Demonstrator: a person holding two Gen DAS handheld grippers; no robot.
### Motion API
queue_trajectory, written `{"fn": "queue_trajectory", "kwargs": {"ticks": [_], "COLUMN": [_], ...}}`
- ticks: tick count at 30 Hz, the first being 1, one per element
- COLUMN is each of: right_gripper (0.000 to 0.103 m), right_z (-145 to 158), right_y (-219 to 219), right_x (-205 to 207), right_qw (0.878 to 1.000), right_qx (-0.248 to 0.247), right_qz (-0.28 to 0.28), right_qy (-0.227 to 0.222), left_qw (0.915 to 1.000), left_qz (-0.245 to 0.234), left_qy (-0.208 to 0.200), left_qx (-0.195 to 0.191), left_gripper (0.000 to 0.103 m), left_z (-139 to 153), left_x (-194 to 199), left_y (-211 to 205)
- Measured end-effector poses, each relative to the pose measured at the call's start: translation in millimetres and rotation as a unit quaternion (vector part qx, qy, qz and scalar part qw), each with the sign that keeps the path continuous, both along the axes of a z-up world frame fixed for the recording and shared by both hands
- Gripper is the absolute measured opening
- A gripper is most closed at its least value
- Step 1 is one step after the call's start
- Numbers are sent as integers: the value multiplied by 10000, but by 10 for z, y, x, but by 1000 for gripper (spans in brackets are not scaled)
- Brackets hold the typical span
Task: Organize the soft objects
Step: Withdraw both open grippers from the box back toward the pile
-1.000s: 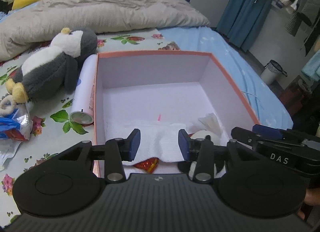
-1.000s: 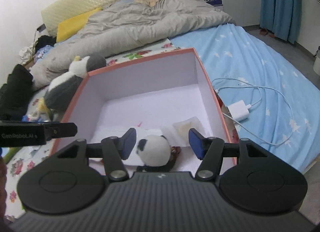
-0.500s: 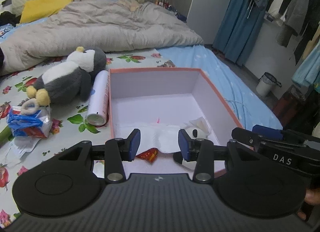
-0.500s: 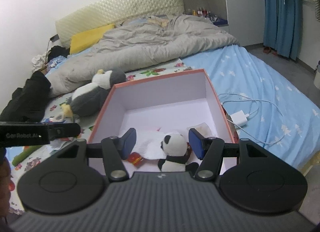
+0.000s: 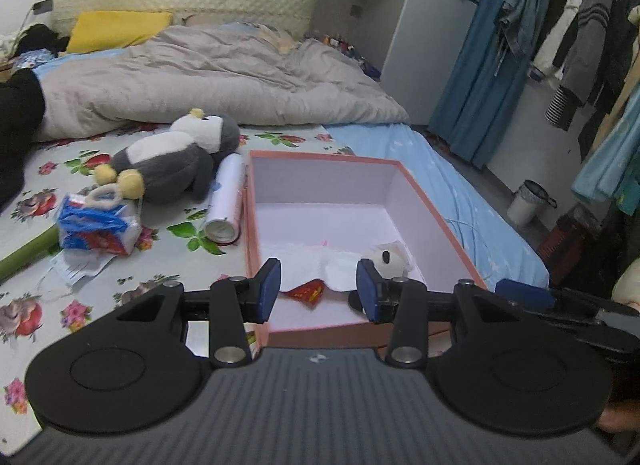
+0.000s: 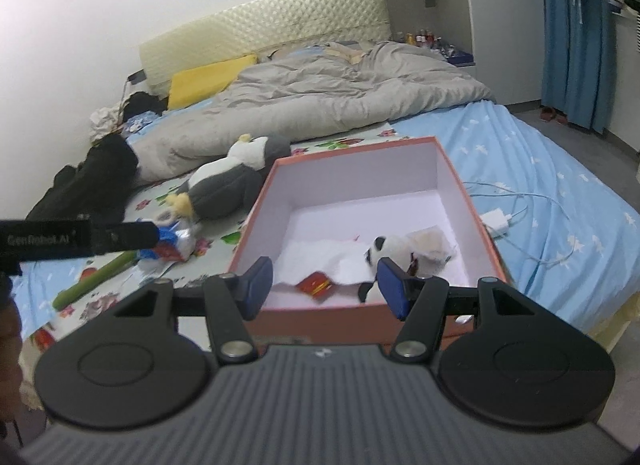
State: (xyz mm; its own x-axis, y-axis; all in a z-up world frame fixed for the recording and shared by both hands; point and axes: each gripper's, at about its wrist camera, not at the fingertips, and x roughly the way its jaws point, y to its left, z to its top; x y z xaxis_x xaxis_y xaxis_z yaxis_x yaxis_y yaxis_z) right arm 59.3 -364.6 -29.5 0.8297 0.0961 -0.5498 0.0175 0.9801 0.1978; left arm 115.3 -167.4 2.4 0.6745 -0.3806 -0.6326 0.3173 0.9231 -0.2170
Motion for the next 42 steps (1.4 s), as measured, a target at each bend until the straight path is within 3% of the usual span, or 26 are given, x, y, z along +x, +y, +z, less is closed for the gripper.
{"fn": "queue_trajectory", "kwargs": {"ticks": [13,42], "right_gripper": [61,61], "right_z": [-46,-322], "right_y": [339,1366], "right_x": [-290,-420], "right_qw": [9997,9862], "right_qx": [-16,-186], "right_qz": [216,1632], "right_qy": [-130,-210], "left_qw": [9996,9898], "left_qz": [278,1418], "left_qy": [-48,-139], "left_qx": [79,69], "left_gripper": [48,48], "left_z": [-30,-291], "left_x": [-533,-1237], "left_y": [459,1534]}}
